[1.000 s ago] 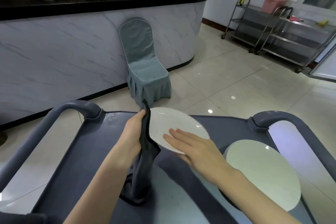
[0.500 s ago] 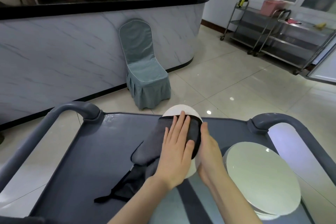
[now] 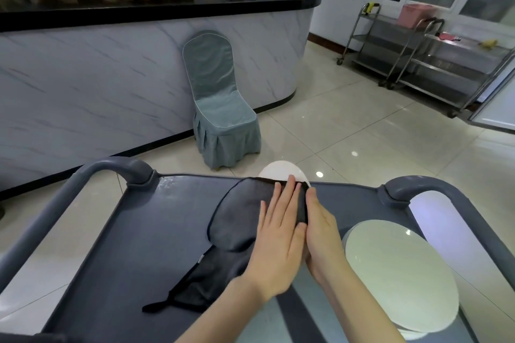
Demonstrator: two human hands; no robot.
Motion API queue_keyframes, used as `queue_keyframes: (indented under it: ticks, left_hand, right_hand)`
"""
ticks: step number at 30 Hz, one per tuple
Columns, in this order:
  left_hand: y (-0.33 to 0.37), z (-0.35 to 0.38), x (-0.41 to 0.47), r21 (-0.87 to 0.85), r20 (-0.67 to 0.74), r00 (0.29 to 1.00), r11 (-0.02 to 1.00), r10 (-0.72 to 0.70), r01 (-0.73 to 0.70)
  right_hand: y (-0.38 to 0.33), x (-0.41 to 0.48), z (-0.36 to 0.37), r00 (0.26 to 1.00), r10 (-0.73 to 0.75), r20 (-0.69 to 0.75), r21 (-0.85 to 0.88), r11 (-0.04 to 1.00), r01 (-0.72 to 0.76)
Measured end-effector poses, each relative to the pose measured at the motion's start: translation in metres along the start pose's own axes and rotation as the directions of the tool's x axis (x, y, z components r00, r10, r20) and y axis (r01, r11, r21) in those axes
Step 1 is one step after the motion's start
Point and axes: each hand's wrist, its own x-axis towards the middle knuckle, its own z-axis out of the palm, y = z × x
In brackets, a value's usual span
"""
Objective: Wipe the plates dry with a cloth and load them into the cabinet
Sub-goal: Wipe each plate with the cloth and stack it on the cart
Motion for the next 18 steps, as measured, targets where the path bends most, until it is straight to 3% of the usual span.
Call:
queue_keyframes:
  ticks: [2, 6, 13, 18]
  left_hand:
    - [-0.005, -0.005, 0.007, -0.063, -0.015, 0.999, 0.997, -0.046, 0.045]
    - [-0.017, -0.025, 0.026, -0.327, 0.015, 0.959, 0.905, -0.283, 0.272]
    - [-0.001, -0.004, 0.0, 0.042, 0.065, 0.998, 0.999, -0.006, 0.003]
    - [-0.01, -0.019, 0.03, -0.136, 0.038, 0.995, 0.986, -0.095, 0.099]
  right_hand:
    - [0.006, -0.002, -0.004, 1.0, 0.018, 0.012, -0.009, 1.0, -0.018]
    - [0.013, -0.008, -0.006, 0.999, 0.052, 0.01, -0.07, 0.996, -0.051]
    - [0.004, 0.003, -0.011, 0.999, 0.03, -0.016, -0.052, 0.998, -0.031]
    - [0.007, -0.002, -0.017, 0.996, 0.056, 0.063, -0.169, 0.985, -0.045]
